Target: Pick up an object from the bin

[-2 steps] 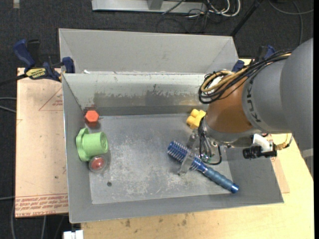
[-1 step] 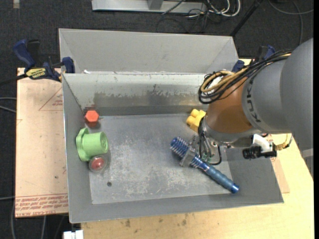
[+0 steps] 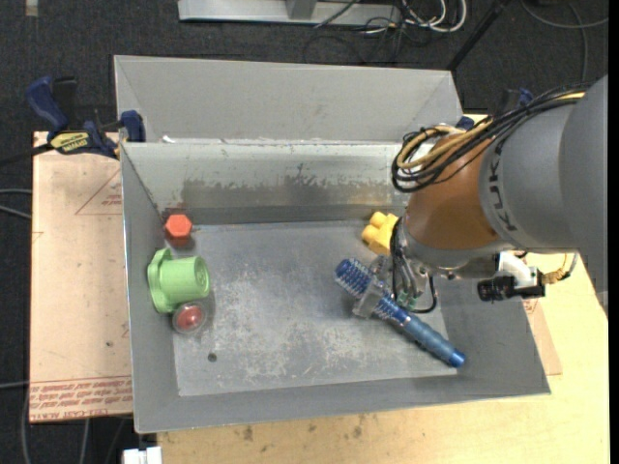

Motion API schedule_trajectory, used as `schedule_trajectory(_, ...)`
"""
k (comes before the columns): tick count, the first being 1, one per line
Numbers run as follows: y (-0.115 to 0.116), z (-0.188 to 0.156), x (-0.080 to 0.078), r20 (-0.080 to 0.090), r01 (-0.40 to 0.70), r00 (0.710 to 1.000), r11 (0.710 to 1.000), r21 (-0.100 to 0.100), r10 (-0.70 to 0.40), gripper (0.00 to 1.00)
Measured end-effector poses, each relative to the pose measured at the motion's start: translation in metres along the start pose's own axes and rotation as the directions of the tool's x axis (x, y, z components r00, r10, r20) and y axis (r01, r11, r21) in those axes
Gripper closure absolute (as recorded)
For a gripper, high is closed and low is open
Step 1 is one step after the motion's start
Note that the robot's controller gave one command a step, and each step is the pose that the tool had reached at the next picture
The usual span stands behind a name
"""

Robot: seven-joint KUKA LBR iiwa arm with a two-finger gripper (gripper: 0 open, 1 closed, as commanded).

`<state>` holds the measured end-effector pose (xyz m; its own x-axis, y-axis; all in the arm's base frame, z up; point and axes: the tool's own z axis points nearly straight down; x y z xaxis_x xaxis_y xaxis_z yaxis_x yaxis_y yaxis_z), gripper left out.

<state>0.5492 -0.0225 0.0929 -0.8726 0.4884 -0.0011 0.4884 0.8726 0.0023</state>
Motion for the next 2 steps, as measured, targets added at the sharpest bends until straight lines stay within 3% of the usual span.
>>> schedule_trajectory(2,0.002,-0.042,0.0,0.001,0.005,1.0,1.0,-0.001,-0.005,1.0)
